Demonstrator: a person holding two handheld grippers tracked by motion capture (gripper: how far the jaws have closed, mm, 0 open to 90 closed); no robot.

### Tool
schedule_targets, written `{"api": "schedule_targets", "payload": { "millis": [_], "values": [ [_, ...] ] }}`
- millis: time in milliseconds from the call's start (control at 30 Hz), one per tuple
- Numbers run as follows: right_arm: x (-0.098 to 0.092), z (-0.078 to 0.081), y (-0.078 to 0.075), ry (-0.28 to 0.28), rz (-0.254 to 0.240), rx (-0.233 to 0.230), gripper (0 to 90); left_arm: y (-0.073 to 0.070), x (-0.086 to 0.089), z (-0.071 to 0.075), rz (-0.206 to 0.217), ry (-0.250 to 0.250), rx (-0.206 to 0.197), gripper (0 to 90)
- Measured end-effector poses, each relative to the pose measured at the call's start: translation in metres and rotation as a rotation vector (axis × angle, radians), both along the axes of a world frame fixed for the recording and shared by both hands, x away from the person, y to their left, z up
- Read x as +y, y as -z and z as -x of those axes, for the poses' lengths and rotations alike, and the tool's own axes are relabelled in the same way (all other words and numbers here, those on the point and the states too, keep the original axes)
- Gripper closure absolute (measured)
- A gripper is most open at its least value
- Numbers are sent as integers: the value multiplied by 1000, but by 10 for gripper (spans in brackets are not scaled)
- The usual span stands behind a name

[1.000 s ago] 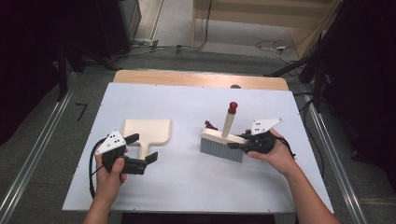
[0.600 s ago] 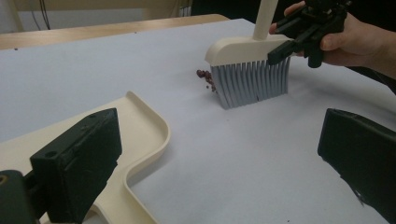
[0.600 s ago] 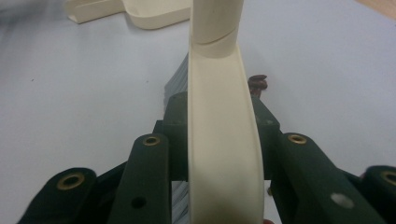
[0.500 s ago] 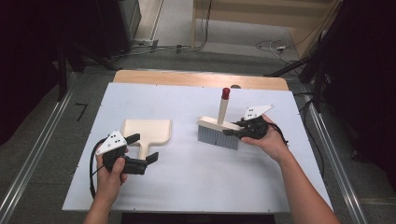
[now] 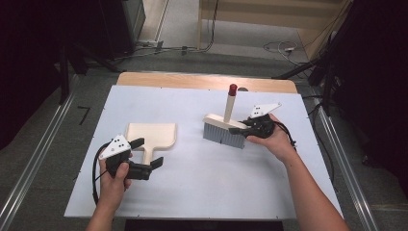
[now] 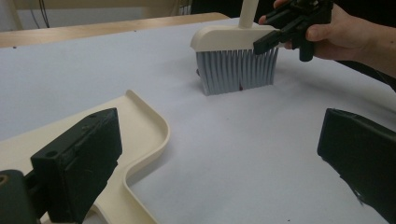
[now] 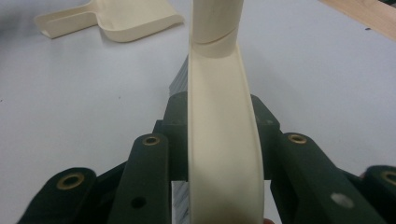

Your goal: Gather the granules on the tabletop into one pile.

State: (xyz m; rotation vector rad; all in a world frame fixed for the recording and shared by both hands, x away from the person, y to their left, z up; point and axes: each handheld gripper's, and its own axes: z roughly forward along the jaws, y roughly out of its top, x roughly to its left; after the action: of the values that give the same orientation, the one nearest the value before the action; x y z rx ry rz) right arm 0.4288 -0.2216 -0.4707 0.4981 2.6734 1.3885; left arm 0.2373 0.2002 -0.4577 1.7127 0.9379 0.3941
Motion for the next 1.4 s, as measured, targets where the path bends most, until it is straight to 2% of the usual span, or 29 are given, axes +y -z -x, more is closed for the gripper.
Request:
{"api": "schedule_targets", "payload": {
  "millis": [200,467,800,933,1033,1267,1400],
  "values": [
    [0,0,-1,13,-6,-1,656,0,1,0,2,3,-1,3],
    [0,4,-7,2,-10,3,656,0,0,0,5,4,-1,3],
    [-2,16,-22,-18,-53,1,656,-1,0,0,7,4,-1,3],
    [6,18,-17,-35,-55,20,656,-1,-1,0,6,8,-3,3],
    [13,16,-7,-33,-24,31,656,-1,-1,1,5,9,-3,3],
    [8,8,-3,39,-40,1,656,-1,2,1,11,2,-2,3],
    [5,8,-5,56,-64,6,656,-1,2,0,11,2,-2,3]
  ]
}}
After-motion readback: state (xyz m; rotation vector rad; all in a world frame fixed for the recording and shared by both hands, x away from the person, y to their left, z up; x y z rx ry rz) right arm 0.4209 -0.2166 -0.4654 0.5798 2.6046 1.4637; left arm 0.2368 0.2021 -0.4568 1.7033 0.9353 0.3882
